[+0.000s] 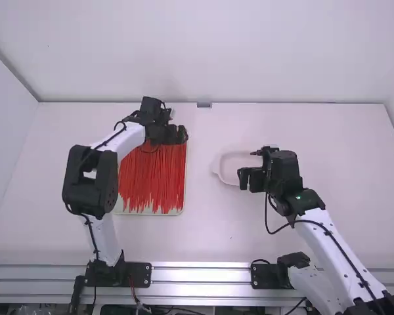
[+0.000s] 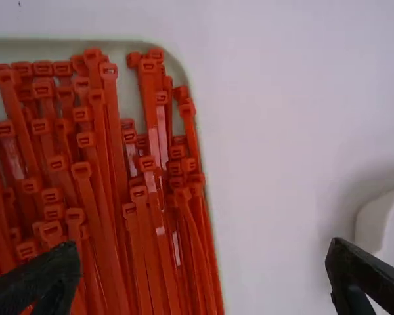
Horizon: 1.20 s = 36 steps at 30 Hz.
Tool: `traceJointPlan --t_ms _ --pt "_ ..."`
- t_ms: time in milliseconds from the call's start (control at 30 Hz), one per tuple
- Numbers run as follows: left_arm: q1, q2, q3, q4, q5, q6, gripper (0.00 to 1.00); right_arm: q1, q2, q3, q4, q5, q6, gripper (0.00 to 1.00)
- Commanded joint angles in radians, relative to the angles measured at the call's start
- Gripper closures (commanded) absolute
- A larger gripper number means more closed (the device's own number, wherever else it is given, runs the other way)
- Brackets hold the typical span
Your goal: Fasten the cable tie
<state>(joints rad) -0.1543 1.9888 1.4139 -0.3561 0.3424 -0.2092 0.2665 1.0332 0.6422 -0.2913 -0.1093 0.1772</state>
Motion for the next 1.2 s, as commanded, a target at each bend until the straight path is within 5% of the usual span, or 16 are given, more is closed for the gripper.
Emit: traceJointPlan --t_ms 0,467,1167 --pt "-0.004 0.009 0.018 -0.004 -0.019 -0.013 0.06 0.002 0.006 0.032 -0.001 -0.003 0.006 0.0" --pt "-0.004 0.009 -0.016 -0.011 -0.022 -0.011 0.14 0.026 0.006 0.032 -0.002 0.005 0.006 0.0" --pt "-0.083 0.009 -0.06 0.011 -0.179 -0.079 0.49 0.01 0.006 0.032 -0.002 -0.003 0.01 0.0"
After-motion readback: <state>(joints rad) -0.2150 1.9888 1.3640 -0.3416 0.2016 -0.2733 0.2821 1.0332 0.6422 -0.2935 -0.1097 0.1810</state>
